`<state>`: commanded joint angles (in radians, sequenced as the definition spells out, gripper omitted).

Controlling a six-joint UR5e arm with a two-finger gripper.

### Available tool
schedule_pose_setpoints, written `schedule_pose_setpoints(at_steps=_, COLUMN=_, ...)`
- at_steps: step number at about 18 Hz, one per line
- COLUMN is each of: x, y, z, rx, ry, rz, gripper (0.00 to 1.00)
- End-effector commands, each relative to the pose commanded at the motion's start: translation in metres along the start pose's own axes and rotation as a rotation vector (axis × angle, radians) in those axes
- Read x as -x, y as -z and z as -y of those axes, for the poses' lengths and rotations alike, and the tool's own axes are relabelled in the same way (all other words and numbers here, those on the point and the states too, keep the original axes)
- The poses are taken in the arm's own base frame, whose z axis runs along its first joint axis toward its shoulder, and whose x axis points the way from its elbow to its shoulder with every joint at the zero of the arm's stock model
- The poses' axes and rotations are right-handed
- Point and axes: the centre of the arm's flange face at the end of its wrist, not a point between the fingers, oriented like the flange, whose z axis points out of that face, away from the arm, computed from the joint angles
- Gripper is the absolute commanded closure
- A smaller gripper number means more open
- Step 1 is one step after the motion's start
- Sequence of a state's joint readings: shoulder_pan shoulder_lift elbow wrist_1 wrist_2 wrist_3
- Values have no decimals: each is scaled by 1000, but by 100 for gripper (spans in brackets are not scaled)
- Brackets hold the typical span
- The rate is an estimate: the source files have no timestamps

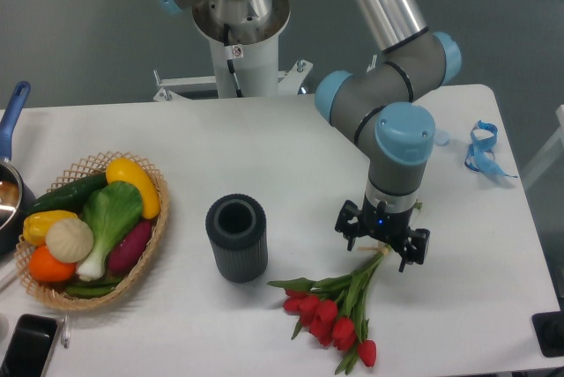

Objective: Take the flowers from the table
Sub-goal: 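Move the open gripper over the tulip stems and lower it, then close the gripper around the green tulip stems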

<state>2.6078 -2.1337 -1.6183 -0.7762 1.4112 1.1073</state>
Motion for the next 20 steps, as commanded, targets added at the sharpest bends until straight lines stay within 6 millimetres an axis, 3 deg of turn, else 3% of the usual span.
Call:
schedule_pose_setpoints(at_steps=5, x=-2, y=-8, z=-3, rx=11, ry=-82, rz=-13, gripper=0)
schedule_pose_setpoints(at_steps=13, x=-4, y=-29, z=-1, rx=16, ry=-95, rz=-16, gripper=0)
schedule_pose_setpoints(at_steps=20, x=-10, y=-35, z=-2, rx=26, ry=-100, rz=-23, gripper=0)
